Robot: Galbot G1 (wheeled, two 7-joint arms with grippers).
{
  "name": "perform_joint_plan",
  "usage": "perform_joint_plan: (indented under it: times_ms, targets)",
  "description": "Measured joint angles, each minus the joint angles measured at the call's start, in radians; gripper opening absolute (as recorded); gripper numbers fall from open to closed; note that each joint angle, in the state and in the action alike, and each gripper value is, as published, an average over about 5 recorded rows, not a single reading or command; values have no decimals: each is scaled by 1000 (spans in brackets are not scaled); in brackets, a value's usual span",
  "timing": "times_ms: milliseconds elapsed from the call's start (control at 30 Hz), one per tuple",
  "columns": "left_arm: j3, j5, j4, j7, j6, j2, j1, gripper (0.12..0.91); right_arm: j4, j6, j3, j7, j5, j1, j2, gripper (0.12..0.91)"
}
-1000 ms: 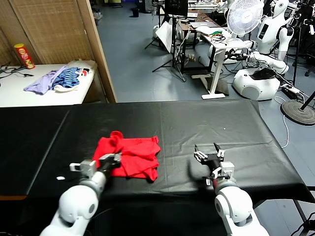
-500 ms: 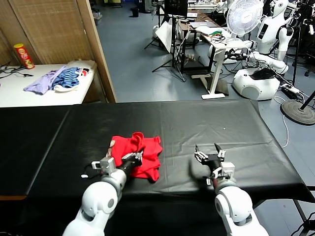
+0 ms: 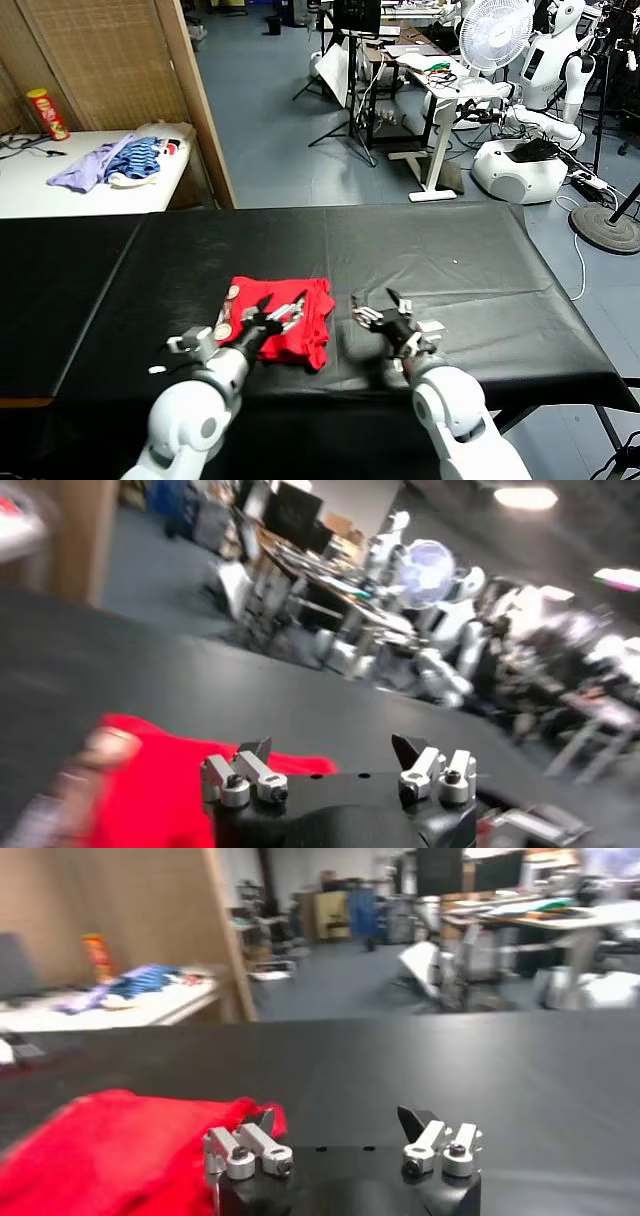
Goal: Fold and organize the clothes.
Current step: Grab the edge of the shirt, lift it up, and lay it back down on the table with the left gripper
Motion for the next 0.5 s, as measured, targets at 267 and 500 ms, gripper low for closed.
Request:
perform_joint_plan:
  times_ms: [267, 500]
  targets:
    - [-87, 94, 43, 13, -31, 12, 46, 798, -118, -6, -146, -16, -261, 74, 22, 798]
    - [-127, 27, 86, 20, -36, 5, 35, 798, -163, 53, -163, 67, -466, 60, 40, 798]
